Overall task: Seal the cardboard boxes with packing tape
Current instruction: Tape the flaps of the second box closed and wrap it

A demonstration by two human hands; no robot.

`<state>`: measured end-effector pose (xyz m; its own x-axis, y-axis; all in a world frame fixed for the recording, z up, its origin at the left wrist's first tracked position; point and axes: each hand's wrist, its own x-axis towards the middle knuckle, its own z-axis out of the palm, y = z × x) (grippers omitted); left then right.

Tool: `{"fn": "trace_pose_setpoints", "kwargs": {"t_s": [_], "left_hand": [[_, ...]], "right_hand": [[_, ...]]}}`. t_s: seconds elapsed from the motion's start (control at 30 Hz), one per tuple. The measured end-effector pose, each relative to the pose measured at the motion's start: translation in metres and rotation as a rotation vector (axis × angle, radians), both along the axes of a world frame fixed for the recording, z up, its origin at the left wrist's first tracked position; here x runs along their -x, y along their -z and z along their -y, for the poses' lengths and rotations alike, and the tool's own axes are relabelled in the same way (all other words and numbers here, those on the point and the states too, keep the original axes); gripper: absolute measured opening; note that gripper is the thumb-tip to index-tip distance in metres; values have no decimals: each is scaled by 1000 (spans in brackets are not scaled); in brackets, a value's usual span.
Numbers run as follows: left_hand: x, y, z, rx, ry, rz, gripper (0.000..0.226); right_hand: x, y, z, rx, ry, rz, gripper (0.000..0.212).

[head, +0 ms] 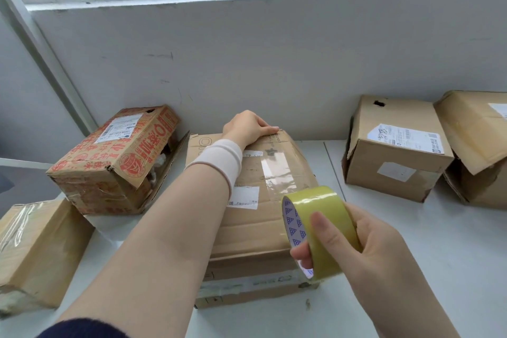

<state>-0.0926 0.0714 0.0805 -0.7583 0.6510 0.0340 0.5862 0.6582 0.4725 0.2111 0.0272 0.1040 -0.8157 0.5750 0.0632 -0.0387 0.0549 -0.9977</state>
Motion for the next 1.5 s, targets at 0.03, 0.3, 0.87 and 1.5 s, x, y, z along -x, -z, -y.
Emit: {"fn": "trace_pose_setpoints", "kwargs": {"t_s": [0.03,0.3,0.87,1.5], "left_hand": [[0,0,1,3,5,-1,33],[-45,4,34,-45,583,166,42],[-61,12,49,95,515,178,47],[-130,23,204,126,590,-477,81]], "right_hand": [[-1,1,0,20,-13,-15,43],[-9,27,2,-95,-81,-137,57],[-35,47,34,-7,98,67,33],[-45,83,39,-57,28,-64,39]]}}
